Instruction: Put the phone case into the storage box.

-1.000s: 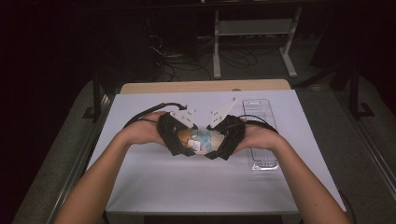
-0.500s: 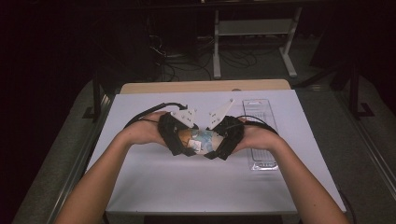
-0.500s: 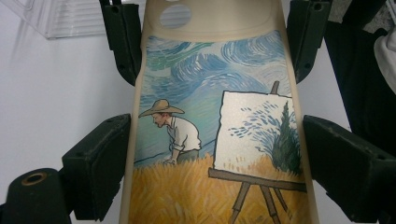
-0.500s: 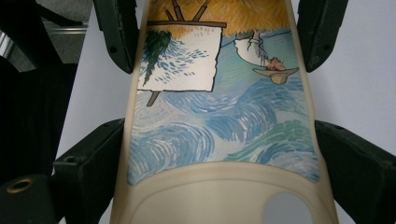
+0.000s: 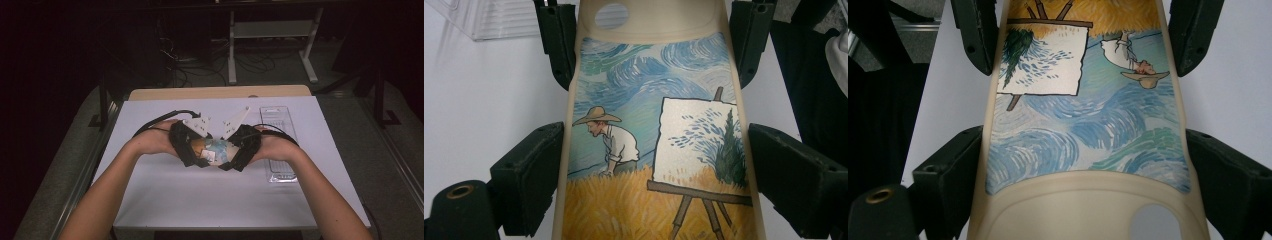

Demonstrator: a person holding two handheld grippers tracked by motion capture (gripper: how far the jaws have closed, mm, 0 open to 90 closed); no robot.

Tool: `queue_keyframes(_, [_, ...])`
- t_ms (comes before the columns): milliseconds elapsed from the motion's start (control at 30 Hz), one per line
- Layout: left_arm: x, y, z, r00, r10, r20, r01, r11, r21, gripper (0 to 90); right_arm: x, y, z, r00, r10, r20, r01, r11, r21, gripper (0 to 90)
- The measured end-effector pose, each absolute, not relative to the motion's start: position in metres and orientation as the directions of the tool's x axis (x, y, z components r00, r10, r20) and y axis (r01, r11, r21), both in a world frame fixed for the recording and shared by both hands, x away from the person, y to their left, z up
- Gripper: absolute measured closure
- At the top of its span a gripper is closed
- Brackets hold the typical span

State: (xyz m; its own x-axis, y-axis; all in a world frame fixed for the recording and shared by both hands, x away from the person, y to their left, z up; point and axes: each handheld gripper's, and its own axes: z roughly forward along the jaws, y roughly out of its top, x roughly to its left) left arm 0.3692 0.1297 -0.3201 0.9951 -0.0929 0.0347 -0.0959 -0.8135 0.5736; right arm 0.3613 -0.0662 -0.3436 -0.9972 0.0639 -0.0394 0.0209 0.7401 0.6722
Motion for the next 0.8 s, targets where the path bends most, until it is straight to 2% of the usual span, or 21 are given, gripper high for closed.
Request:
queue_keyframes(367, [0.368,0.127,-0.325,0.996,-0.081,0.023,-0.08,-0.823,0.562,10.3,0.361,-0.067,-0.345,-0.998,0.06,-0.036,0.021,0.747,0.665,10.5])
queue_keyframes(500, [0.37,0.126,-0.327,0.996,-0.084,0.034,-0.089,-0.839,0.537,4.4,0.362,-0.068,-0.344,-0.997,0.06,-0.04,0.017,0.739,0.673,10.6])
queue_keyframes(633, [0.37,0.127,-0.326,0.998,-0.052,0.027,-0.058,-0.815,0.576,0.0,0.362,-0.07,-0.343,-0.997,0.068,-0.036,0.027,0.74,0.672,10.5])
queue_keyframes(800, [0.372,0.136,-0.321,0.999,-0.021,0.033,-0.036,-0.793,0.609,0.0,0.363,-0.072,-0.345,-0.996,0.081,-0.026,0.042,0.738,0.673,10.4])
